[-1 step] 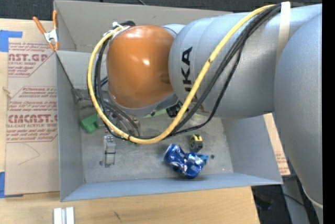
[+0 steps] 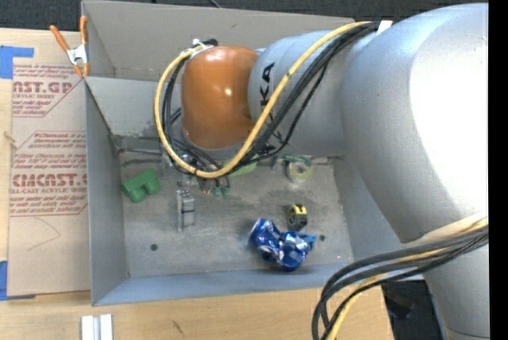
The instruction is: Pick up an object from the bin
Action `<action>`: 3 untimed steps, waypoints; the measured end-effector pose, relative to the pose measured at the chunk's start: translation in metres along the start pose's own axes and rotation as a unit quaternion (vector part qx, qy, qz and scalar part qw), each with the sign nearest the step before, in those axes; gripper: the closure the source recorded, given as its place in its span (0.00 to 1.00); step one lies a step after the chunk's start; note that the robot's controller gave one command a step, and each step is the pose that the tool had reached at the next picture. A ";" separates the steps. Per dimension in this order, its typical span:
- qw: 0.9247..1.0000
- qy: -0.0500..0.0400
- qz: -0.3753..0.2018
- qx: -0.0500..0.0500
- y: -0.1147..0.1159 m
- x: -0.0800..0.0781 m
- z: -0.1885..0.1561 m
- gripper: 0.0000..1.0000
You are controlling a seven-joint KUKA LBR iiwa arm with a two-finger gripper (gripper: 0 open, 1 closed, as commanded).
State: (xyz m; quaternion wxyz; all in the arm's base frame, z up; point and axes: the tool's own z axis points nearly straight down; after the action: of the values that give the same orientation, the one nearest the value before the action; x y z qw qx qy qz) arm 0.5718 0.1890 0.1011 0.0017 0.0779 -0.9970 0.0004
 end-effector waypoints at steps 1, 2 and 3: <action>0.999 -0.003 0.038 -0.002 0.056 -0.026 0.014 0.00; 0.999 -0.004 0.040 -0.002 0.053 -0.028 0.011 1.00; 0.999 -0.006 0.034 -0.002 0.061 0.002 -0.070 1.00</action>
Offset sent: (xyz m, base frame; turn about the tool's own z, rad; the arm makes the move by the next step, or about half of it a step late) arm 0.0175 0.0550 -0.0135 0.0800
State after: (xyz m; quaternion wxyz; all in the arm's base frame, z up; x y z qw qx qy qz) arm 0.5608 0.2489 0.1707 -0.0042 0.0443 -0.9990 -0.0022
